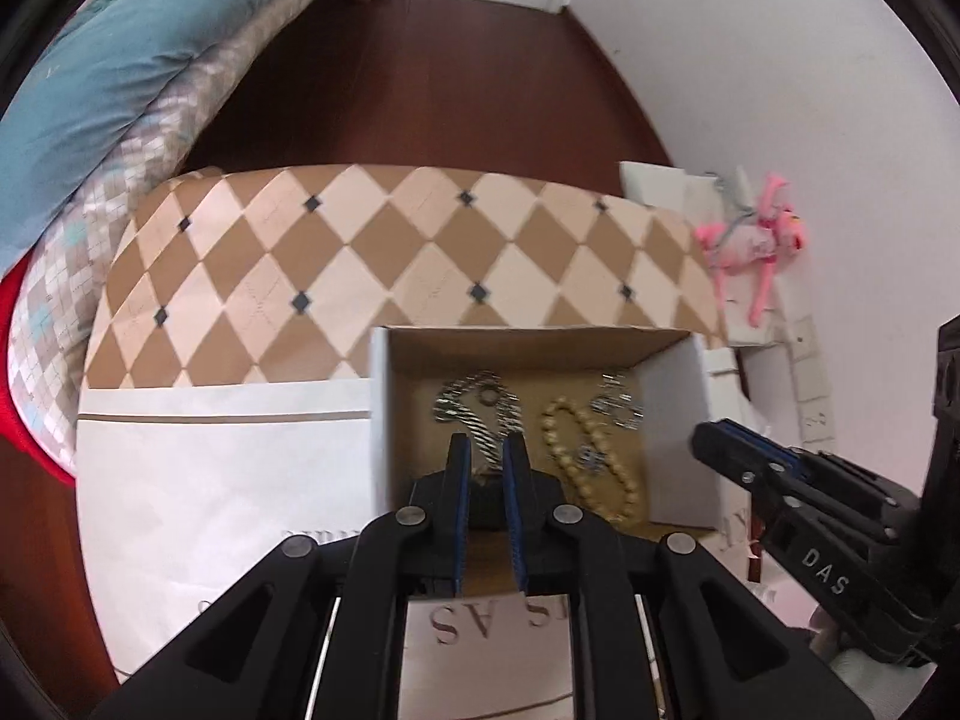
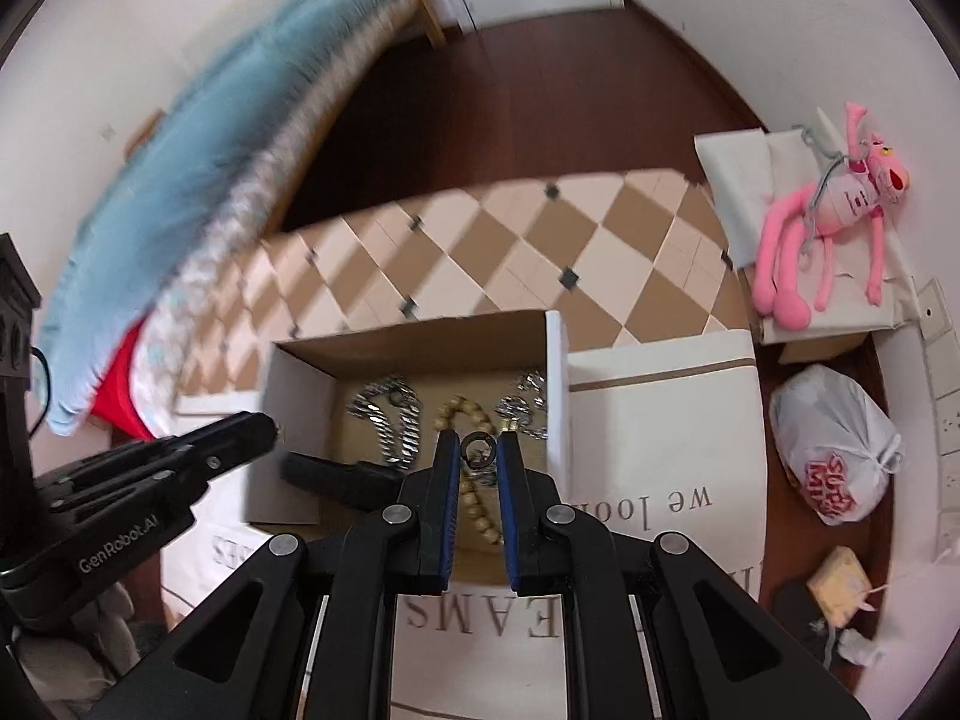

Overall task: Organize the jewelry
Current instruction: 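Carry the charm and ring over the box and open both tools inside it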

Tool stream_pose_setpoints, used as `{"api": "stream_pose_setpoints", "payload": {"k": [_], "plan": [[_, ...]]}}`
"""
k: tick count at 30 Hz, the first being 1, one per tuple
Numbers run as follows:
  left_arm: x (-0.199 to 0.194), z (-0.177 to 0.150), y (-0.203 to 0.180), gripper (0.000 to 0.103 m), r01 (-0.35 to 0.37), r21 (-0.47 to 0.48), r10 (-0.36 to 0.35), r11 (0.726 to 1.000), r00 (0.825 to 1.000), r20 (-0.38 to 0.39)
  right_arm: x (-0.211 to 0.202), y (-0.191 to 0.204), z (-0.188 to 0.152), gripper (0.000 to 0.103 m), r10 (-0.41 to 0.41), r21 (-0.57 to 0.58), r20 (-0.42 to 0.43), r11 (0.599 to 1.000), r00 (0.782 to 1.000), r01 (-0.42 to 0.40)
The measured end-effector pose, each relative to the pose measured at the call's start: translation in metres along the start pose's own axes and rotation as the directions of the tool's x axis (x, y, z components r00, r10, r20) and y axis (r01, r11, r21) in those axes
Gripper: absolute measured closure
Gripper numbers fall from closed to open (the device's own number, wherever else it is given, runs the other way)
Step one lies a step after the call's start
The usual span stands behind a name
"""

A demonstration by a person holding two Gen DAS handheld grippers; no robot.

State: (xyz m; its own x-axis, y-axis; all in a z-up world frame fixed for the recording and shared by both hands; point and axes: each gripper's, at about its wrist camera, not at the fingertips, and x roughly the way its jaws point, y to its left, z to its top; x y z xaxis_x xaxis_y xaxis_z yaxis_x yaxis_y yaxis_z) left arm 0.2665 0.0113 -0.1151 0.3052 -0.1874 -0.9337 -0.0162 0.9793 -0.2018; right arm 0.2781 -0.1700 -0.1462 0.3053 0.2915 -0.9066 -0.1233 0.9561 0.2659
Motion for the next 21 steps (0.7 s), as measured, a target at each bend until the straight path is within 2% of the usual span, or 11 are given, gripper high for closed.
{"api": "stream_pose_setpoints", "payload": {"k": [3, 4, 5, 6, 7, 11, 12, 14, 16, 18, 21], "plan": [[-0.001, 0.003, 0.005, 0.09, -0.011, -0.018, 0.011, 1.0, 1.0, -0.001, 0.002, 0.0, 0.007, 0.086, -0.032, -0.022, -0.028, 0.999, 0.999, 0.032], [-0.002, 0.004, 0.007, 0.083, -0.035, -0.021, 0.035, 0.999, 0.999, -0.001, 0.001, 0.0, 0.009, 0.073, -0.04, -0.028, -0.029, 0.999, 0.999, 0.04], [-0.003, 0.004, 0.007, 0.065, -0.055, -0.019, 0.055, 0.998, 0.998, 0.003, -0.003, 0.0, 0.011, 0.068, -0.049, -0.031, -0.023, 0.998, 0.999, 0.048], [-0.004, 0.005, 0.008, 0.051, -0.074, -0.021, 0.074, 0.997, 0.997, 0.009, -0.007, 0.001, 0.012, 0.061, -0.056, -0.038, -0.018, 0.998, 0.998, 0.055], [-0.007, 0.004, 0.01, 0.03, -0.089, -0.024, 0.09, 0.996, 0.996, 0.02, -0.009, 0.0, 0.014, 0.061, -0.058, -0.037, -0.013, 0.998, 0.998, 0.058], [-0.014, 0.001, 0.017, 0.024, -0.142, -0.036, 0.143, 0.989, 0.988, 0.049, -0.02, -0.001, 0.013, 0.057, -0.103, -0.041, 0.0, 0.994, 0.995, 0.103], [-0.014, 0.0, 0.018, 0.02, -0.154, -0.037, 0.155, 0.987, 0.987, 0.047, -0.021, 0.0, 0.012, 0.052, -0.118, -0.045, 0.001, 0.992, 0.993, 0.118], [-0.016, -0.006, 0.02, 0.002, -0.185, -0.028, 0.186, 0.982, 0.981, 0.054, -0.024, 0.0, 0.008, 0.038, -0.153, -0.051, 0.006, 0.987, 0.988, 0.153], [-0.018, -0.014, 0.022, 0.001, -0.211, -0.026, 0.212, 0.977, 0.975, 0.065, -0.024, 0.002, 0.002, 0.015, -0.207, -0.066, 0.008, 0.976, 0.978, 0.207], [-0.017, -0.023, 0.023, 0.001, -0.222, -0.026, 0.224, 0.975, 0.972, 0.07, -0.021, 0.003, -0.007, 0.004, -0.242, -0.071, -0.001, 0.968, 0.97, 0.242], [-0.014, -0.034, 0.023, 0.0, -0.234, -0.027, 0.235, 0.972, 0.969, 0.069, -0.013, 0.003, -0.02, 0.002, -0.279, -0.077, -0.017, 0.958, 0.96, 0.277]]}}
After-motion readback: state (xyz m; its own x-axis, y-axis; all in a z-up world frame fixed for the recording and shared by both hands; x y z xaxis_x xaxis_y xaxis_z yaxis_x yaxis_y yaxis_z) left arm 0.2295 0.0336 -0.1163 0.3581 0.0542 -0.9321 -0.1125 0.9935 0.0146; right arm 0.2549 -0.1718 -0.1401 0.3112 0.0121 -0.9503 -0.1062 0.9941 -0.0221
